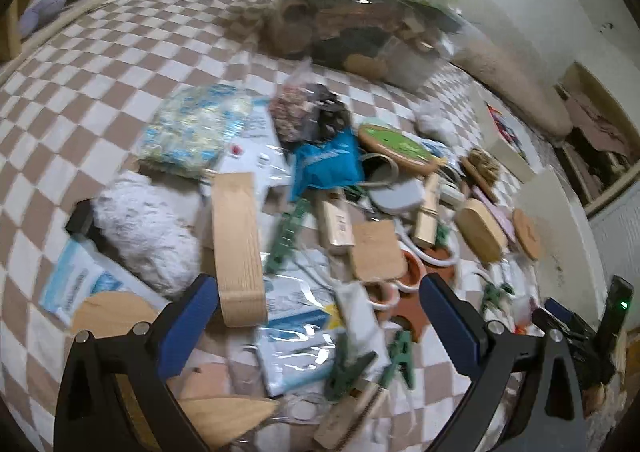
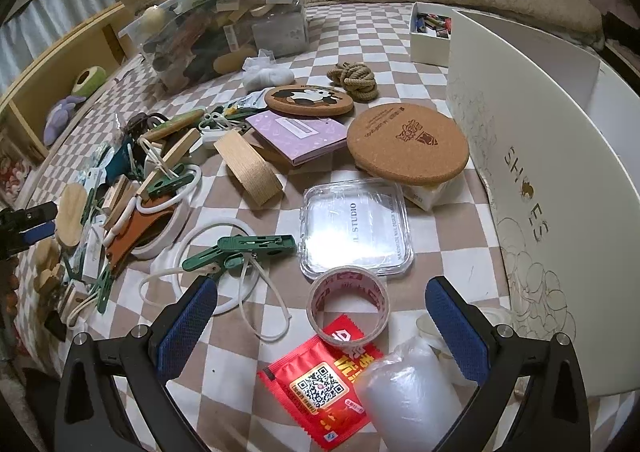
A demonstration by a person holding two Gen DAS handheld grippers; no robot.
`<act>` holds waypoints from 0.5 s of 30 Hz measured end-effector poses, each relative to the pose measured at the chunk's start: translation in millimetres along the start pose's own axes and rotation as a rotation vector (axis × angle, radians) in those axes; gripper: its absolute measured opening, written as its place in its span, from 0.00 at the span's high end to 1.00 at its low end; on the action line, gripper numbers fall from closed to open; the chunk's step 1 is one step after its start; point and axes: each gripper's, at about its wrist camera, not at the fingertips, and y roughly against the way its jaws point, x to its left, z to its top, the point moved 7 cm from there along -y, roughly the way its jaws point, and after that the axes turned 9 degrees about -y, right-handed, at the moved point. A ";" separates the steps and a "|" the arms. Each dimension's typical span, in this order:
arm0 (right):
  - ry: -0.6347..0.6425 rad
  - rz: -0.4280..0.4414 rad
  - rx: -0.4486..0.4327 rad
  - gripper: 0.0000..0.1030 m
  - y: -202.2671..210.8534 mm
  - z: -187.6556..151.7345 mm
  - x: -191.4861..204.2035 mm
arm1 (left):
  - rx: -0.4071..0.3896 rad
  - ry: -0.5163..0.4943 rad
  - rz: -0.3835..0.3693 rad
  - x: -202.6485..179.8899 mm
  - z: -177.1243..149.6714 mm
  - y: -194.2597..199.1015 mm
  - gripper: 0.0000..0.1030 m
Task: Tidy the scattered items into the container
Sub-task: 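Lower the right tool onto the clear packing tape roll while the left tool approaches the wooden oval box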
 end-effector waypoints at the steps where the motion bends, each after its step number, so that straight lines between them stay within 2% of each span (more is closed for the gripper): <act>1: -0.001 0.001 0.002 0.00 0.0 -0.2 -0.1 | 0.009 0.006 -0.034 -4.4 -0.9 -3.0 0.02; 9: -0.077 0.071 0.038 0.00 3.5 1.4 -7.8 | 0.027 -0.049 -0.095 -33.1 -2.9 -14.5 0.02; 15: -0.053 0.048 0.047 0.00 2.7 -1.5 -6.2 | 0.000 -0.049 -0.148 -40.9 -0.4 -9.6 0.02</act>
